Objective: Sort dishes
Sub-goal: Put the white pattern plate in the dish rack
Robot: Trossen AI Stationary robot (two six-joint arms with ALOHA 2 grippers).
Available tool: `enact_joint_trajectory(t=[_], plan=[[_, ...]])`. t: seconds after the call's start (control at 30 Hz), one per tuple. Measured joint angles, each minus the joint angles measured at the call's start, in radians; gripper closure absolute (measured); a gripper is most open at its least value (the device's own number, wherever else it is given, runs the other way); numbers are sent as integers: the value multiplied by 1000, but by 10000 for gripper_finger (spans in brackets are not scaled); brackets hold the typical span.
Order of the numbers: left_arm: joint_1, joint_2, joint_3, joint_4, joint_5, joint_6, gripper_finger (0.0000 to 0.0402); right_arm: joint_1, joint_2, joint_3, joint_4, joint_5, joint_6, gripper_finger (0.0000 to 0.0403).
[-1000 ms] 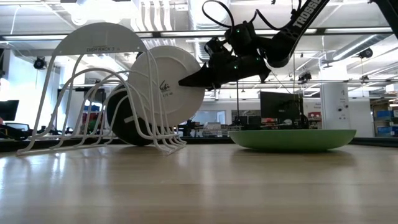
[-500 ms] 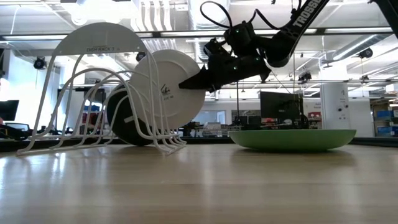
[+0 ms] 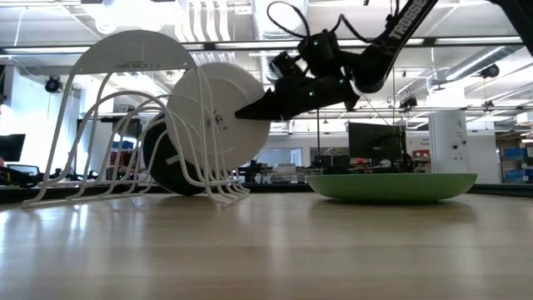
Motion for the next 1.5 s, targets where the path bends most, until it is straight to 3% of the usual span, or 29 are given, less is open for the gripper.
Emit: enact_joint_trajectory(t=[0.7,1.33,1.5], plan=[[0,0,0,-31,0,-19,118,5,176,183,-59,-20,88,379],[0,2,0,-55,7,-56,118,7,215,241,-114,-26,72,379],[0,6,0,-56,7,-57,118,7,215,241,-114,-16,78,341]])
